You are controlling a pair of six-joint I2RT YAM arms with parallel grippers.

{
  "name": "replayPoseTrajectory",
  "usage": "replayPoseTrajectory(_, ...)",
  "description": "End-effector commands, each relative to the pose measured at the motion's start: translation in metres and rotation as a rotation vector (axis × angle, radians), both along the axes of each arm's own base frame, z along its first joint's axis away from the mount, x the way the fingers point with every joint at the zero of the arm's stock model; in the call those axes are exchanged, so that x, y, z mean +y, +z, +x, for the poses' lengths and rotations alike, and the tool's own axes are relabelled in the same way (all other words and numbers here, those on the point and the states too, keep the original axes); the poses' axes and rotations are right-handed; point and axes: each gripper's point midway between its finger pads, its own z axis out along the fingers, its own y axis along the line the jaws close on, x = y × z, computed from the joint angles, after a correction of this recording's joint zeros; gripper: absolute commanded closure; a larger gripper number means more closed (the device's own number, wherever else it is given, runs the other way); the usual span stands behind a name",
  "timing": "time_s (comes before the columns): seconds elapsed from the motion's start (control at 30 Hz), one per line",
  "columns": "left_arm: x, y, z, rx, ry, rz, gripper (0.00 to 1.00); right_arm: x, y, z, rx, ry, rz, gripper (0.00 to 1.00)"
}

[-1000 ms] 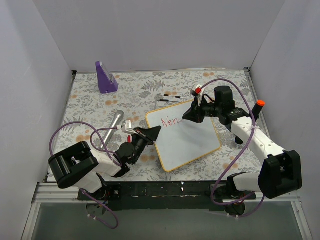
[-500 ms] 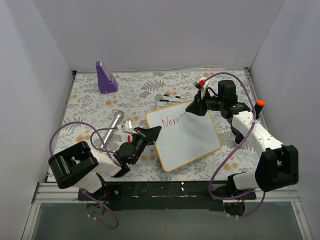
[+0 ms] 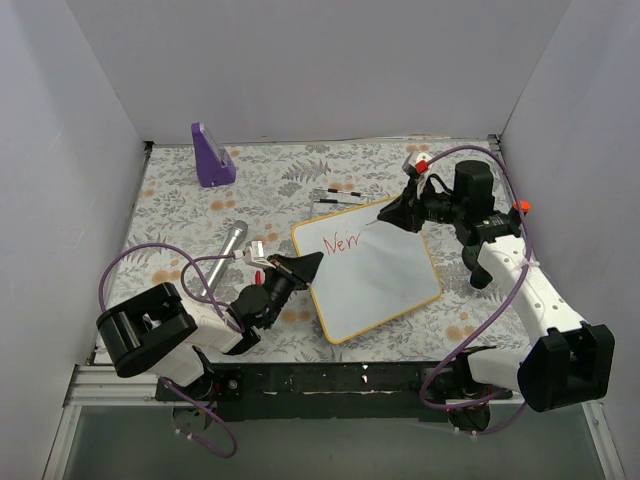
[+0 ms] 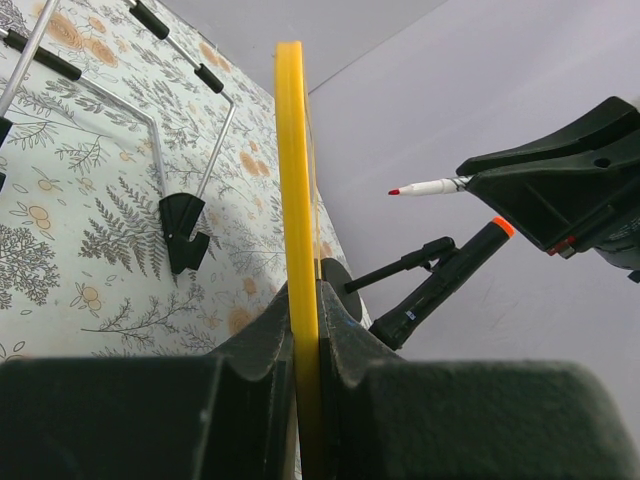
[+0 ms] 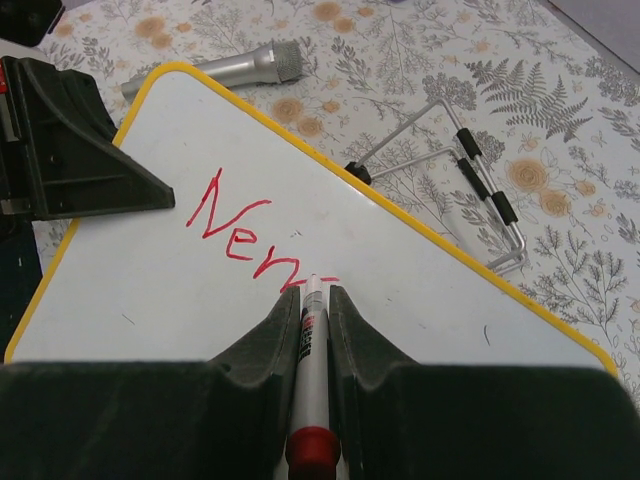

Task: Write a sentence on the whiteboard
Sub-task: Write on the whiteboard with the whiteboard marker without the cap.

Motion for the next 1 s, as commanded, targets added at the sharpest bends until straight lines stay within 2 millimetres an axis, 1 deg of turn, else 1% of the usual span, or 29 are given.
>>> replayPoseTrajectory(0.0,0.0,0.05,-0.013,-0.185,-0.039,-0.094,1.0,-0.009,0.002,-0.005,-0.006,0.001,0.014,0.99)
replayPoseTrajectory(0.2,-0.001,0.049,-0.014,-0.187,-0.047,-0.096,1.0,-0.02,0.0,-0.006,-0.022,-0.015,0.012,0.99)
replayPoseTrajectory(0.47,0.0,0.049,-0.014,-0.188,-0.046,-0.093,1.0,-0.023,-0.008,-0.006,-0.009,-0.018,0.008,0.99)
replayPoseTrajectory(0.67,0.0,0.049,-0.014,-0.187,-0.047,-0.096,1.0,-0.024,-0.011,-0.002,-0.005,-0.023,0.007,0.99)
replayPoseTrajectory(0.8,0.0,0.049,-0.014,-0.184,-0.045,-0.095,1.0,-0.029,-0.014,0.007,-0.015,-0.058,0.003,0.99)
replayPoseTrajectory(0.93,-0.001,0.049,-0.013,-0.183,-0.045,-0.093,1.0,-0.028,-0.014,0.019,-0.029,-0.083,0.02,0.99)
replayPoseTrajectory(0.97,-0.001,0.049,-0.013,-0.182,-0.044,-0.095,1.0,-0.028,-0.017,0.023,-0.016,-0.087,0.02,0.99)
